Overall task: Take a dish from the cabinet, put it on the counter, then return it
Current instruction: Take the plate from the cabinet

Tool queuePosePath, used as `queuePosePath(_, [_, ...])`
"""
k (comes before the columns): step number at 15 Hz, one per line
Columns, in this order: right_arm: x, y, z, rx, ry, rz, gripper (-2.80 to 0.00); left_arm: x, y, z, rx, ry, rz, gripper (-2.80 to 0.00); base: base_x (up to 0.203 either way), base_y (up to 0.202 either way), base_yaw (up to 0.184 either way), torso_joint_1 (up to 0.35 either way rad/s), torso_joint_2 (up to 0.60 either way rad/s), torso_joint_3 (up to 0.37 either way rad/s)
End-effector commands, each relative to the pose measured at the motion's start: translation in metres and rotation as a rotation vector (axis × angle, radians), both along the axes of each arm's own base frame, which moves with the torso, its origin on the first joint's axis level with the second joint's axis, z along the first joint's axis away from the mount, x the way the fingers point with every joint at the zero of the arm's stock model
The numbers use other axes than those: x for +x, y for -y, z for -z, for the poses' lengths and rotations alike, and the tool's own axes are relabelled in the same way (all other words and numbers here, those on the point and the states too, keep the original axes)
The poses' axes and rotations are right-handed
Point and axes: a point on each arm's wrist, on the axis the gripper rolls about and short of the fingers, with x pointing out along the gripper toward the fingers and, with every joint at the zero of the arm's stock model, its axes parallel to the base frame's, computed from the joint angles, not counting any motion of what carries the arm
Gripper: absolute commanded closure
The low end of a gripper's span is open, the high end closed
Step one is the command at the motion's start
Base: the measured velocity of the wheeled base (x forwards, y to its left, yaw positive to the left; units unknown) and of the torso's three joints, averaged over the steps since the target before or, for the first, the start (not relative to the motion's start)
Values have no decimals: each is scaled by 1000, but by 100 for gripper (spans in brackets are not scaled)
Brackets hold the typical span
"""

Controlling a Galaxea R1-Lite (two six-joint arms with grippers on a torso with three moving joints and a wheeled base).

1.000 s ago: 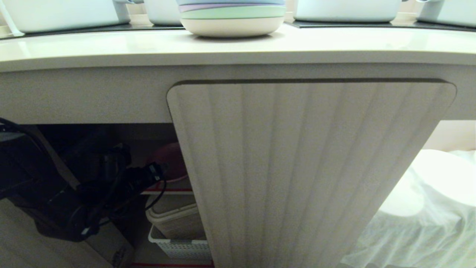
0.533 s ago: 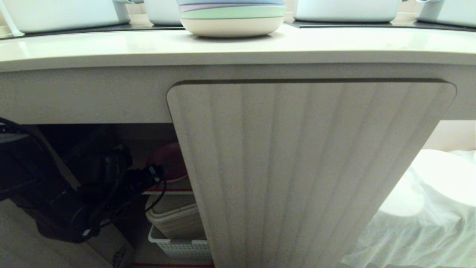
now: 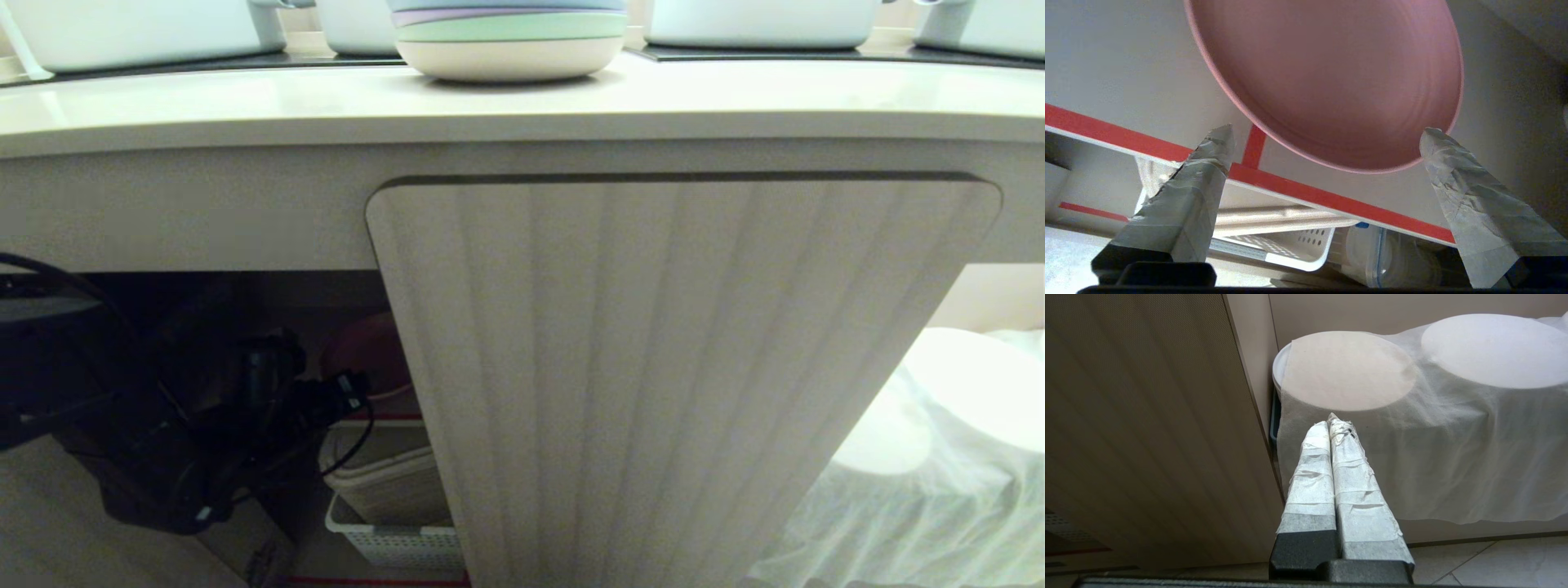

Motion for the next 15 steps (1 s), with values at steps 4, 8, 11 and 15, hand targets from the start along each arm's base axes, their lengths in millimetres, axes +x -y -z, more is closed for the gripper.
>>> queuePosePath(4, [0,0,0,1,1,0,0,4,4,8,0,-13,9,-280,0,0,0,0,0,0])
queuePosePath(8, [0,0,0,1,1,0,0,6,3,8,-2,-11,4,-280,0,0,0,0,0,0])
queuePosePath(11, [0,0,0,0,1,0,0,12,2,10,0,-8,-5,-280,0,0,0,0,0,0])
queuePosePath(15, [0,0,0,0,0,0,0,14,2,13,-1,-19,-4,-280,0,0,0,0,0,0])
